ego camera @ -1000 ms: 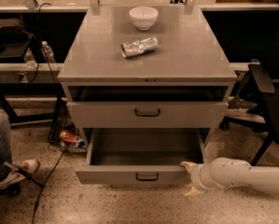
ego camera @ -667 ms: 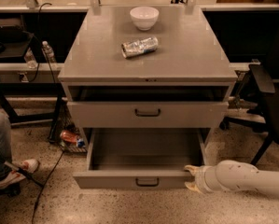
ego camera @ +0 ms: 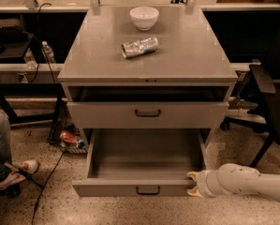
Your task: Open middle drawer
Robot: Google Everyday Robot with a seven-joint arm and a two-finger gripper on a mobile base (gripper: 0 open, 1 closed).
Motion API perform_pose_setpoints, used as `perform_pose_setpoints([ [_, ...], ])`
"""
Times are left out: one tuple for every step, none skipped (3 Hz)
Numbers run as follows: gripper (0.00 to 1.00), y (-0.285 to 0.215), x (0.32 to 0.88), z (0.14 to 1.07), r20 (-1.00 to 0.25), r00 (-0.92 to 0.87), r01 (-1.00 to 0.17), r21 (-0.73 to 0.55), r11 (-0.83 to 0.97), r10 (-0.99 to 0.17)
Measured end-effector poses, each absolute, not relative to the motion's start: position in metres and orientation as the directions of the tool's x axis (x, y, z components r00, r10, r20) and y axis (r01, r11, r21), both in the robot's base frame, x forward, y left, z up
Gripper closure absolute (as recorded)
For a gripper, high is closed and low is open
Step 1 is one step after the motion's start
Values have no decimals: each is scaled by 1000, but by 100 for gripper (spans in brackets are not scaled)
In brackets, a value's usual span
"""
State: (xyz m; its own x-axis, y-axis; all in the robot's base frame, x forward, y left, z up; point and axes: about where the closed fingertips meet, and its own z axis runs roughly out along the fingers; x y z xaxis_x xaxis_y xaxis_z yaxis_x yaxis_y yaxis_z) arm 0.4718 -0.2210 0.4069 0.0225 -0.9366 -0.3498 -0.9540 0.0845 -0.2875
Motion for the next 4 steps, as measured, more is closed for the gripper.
perform_pose_setpoints([
  [100,-233,452,410,-370,-26,-949,-284,139,-929],
  [100,-234,450,410,-373,-31,-948,-282,145,-927],
  [100,-242,431,409,-394,-75,-943,-270,193,-916],
  [100,-242,431,409,-394,-75,-943,-270,193,-916],
])
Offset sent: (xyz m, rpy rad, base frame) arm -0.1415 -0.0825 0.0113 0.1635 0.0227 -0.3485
